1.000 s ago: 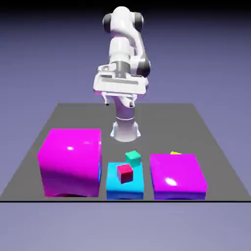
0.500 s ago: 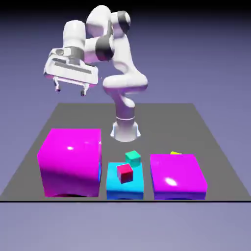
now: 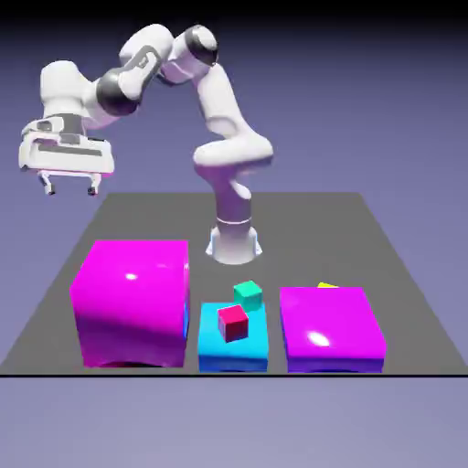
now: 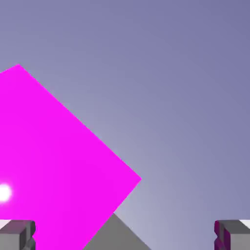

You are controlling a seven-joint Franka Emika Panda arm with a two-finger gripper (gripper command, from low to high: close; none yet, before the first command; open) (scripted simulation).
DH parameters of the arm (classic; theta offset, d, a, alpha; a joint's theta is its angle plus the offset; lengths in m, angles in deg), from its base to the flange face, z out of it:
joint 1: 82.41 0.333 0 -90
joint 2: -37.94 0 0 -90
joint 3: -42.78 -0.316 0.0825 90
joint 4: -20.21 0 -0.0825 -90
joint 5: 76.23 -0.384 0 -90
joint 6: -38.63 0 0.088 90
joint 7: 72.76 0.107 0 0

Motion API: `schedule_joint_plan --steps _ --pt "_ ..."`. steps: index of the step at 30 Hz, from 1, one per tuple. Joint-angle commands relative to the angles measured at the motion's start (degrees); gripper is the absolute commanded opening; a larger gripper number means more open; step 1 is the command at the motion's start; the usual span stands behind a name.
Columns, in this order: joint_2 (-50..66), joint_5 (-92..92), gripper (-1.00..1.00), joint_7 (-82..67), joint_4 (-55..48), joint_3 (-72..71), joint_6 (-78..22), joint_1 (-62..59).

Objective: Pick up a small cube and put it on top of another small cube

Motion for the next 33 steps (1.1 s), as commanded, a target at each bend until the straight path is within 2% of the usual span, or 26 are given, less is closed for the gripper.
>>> schedule_joint_plan --steps 1,15,27,29,33 --pt "-0.3 -0.1 0.0 -2.0 -0.5 2.1 -1.0 1.0" --pt "-4.9 -1.7 0.0 -30.5 -7.4 31.1 -15.6 14.4" --pt "-11.2 -6.8 0.0 -50.8 -8.2 56.1 -26.9 27.1" --pt "-11.8 -7.4 0.0 -51.3 -7.8 57.2 -27.3 27.8" --pt "-15.3 -5.8 0.0 -51.3 -2.8 59.7 -18.6 30.3"
